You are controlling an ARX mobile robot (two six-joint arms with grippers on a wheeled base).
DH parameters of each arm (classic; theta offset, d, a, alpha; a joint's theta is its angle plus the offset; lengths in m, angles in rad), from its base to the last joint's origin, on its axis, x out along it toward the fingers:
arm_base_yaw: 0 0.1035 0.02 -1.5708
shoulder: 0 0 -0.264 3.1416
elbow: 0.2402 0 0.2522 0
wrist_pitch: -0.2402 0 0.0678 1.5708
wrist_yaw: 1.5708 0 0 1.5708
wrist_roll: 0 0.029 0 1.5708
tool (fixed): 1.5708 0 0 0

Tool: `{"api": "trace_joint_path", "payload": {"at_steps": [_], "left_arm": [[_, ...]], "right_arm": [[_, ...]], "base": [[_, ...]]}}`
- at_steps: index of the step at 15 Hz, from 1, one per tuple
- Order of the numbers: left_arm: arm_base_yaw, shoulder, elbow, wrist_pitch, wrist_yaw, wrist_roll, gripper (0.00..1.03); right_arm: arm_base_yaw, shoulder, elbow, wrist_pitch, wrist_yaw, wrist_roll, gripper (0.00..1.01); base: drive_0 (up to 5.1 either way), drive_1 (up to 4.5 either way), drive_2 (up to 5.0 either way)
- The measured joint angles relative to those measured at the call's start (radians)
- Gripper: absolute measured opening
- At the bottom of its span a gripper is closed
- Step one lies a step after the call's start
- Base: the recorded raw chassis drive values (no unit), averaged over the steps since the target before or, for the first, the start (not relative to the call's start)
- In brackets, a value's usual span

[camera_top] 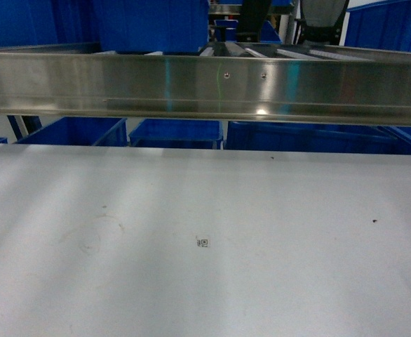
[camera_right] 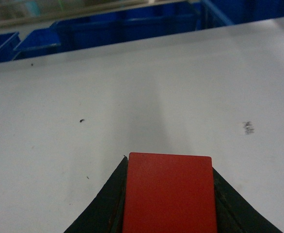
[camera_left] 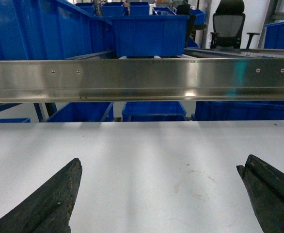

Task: Place magnetic block on left shelf second layer

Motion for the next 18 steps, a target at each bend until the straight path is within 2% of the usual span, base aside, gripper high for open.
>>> {"api": "trace_joint_path", "payload": {"at_steps": [2,3,4,5,7,9,10,11,14,16,18], "left_arm": [[0.000,0.000,0.000,0.000,0.001,0.000,0.98],[0.000,0.000,0.000,0.000,0.000,0.000,0.98],[0.000,0.000,0.000,0.000,0.000,0.000,0.98],[0.000,0.000,0.000,0.000,0.000,0.000,0.98],[0.000,0.000,0.000,0.000,0.000,0.000,0.98],[0.000,0.000,0.000,0.000,0.000,0.000,0.98],[0.000,0.000,0.000,0.000,0.000,0.000,0.98],[0.000,0.000,0.000,0.000,0.000,0.000,0.98],[0.000,0.000,0.000,0.000,0.000,0.000,0.98],[0.000,0.000,0.000,0.000,0.000,0.000,0.98],[0.000,0.000,0.000,0.000,0.000,0.000,0.98]], "right_arm": [[-0.032,-0.303,-0.022,-0.187,-0.009,-0.001,0.33],[-0.026,-0.472,-0.021,-0.284,-0.006,-0.008,0.33],[0.015,-0.594,-0.018,-0.348,0.030,-0.008,0.33],[0.083,-0.634,-0.012,-0.349,0.087,-0.005,0.33],[0.229,-0.575,-0.006,-0.318,0.219,0.011,0.33],[0.355,-0.544,-0.003,-0.298,0.326,0.040,0.33],[0.396,-0.537,0.006,-0.285,0.358,0.047,0.33],[0.415,-0.526,0.012,-0.276,0.372,0.050,0.33],[0.417,-0.516,0.012,-0.281,0.381,0.050,0.33],[0.358,-0.510,0.011,-0.277,0.343,0.050,0.33],[0.319,-0.509,0.007,-0.279,0.298,0.049,0.33]], "base": [[0.0,0.00,0.0],[0.0,0.00,0.0],[0.0,0.00,0.0],[0.0,0.00,0.0],[0.0,0.00,0.0],[0.0,0.00,0.0],[0.0,0.00,0.0],[0.0,0.00,0.0],[0.0,0.00,0.0],[0.0,0.00,0.0],[0.0,0.00,0.0]]}}
